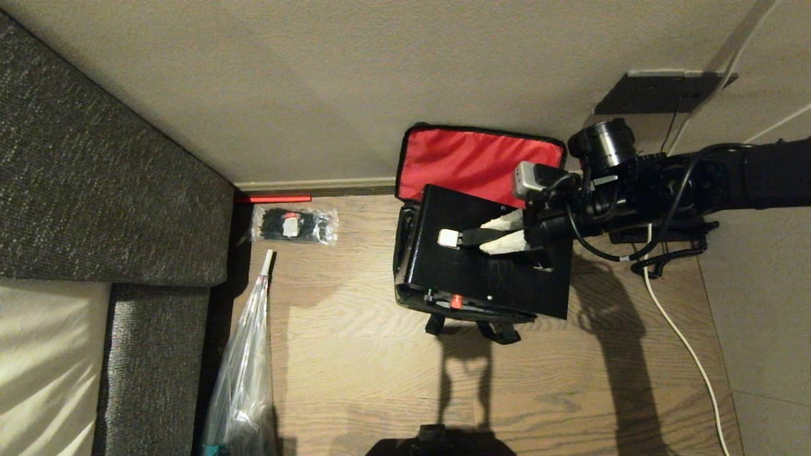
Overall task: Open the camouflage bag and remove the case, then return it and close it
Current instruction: Place the black box back
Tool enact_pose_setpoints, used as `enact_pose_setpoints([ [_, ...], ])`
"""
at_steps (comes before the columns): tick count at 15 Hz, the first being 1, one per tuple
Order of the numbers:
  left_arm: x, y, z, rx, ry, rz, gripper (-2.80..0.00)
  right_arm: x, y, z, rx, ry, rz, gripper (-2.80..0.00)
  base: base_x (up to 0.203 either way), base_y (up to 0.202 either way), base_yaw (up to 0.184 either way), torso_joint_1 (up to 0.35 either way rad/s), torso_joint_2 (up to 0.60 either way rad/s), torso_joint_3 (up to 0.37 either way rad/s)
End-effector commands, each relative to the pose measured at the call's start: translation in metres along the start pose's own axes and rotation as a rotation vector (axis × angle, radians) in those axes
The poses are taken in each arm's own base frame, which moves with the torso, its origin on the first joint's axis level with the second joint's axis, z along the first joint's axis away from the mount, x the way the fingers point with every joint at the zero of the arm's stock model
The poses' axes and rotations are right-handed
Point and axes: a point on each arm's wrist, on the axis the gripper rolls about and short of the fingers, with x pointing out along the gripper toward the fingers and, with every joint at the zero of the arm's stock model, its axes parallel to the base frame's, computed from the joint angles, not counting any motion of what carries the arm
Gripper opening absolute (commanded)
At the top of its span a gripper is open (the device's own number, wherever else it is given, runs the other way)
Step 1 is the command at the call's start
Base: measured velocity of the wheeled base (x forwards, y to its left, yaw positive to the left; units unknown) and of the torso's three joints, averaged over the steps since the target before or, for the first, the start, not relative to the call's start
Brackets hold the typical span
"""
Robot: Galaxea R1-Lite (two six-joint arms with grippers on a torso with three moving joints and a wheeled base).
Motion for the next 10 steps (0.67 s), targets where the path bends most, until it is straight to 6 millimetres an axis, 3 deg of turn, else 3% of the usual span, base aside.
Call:
enact_pose_setpoints([
  [1, 0.000, 0.000, -0.001, -0.001, 0.001, 0.001, -2.80, 0.003, -0.001, -0.007, 0.007, 0.006, 0.007, -2.80, 0.000, 0.000, 0.000, 0.000, 0.00, 0.000],
  [10, 0.000, 0.000, -0.001, -0.001, 0.001, 0.001, -2.80, 0.018, -0.009, -0.022, -0.004, 0.022, 0.014, -2.80, 0.000, 0.000, 0.000, 0.000, 0.00, 0.000],
])
